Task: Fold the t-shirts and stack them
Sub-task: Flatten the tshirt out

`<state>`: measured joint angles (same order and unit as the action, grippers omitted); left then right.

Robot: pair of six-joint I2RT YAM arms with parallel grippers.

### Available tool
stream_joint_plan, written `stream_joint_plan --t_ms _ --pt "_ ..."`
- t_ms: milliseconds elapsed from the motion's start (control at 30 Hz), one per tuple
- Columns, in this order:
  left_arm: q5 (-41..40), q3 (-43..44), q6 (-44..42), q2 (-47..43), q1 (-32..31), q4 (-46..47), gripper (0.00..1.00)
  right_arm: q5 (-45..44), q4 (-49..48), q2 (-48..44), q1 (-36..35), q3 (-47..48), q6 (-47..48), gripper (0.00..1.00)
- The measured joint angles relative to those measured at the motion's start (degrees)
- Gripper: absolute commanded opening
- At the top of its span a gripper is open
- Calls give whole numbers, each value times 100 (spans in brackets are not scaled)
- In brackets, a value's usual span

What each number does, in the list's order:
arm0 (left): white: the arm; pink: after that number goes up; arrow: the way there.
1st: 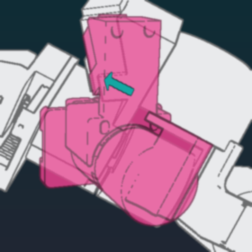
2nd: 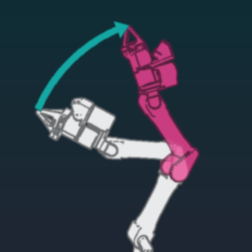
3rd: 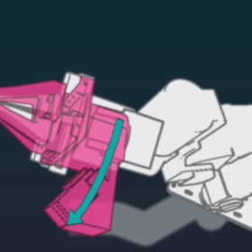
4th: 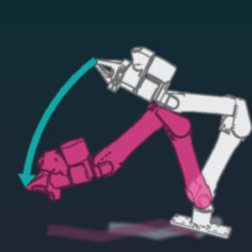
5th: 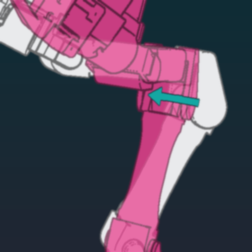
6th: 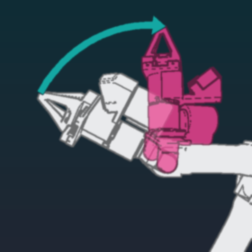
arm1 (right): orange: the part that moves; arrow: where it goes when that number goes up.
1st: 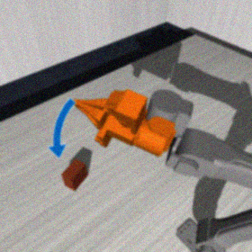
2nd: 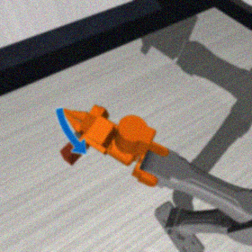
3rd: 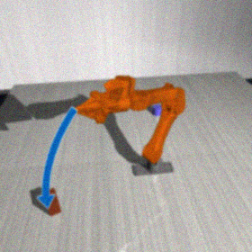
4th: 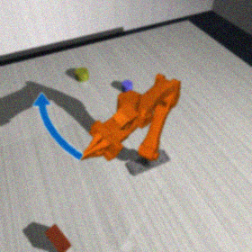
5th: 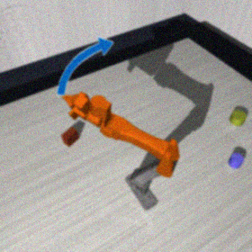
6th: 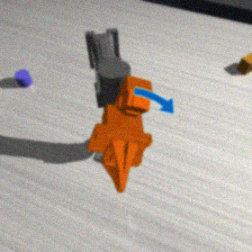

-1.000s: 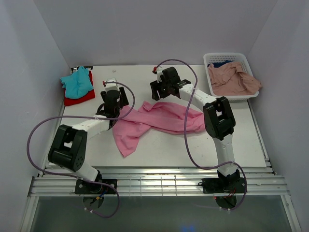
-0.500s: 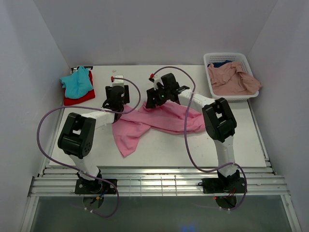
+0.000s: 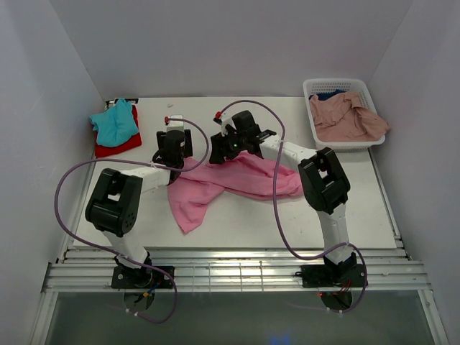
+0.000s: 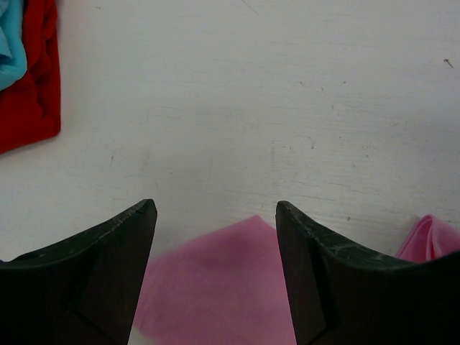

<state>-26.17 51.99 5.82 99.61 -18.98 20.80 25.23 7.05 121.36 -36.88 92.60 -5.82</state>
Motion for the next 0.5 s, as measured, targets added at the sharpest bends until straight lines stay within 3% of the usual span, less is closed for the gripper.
stream_joint_plan --t_ms 500 --pt "-2 -92 20 -166 0 -22 78 -437 50 214 0 133 52 64"
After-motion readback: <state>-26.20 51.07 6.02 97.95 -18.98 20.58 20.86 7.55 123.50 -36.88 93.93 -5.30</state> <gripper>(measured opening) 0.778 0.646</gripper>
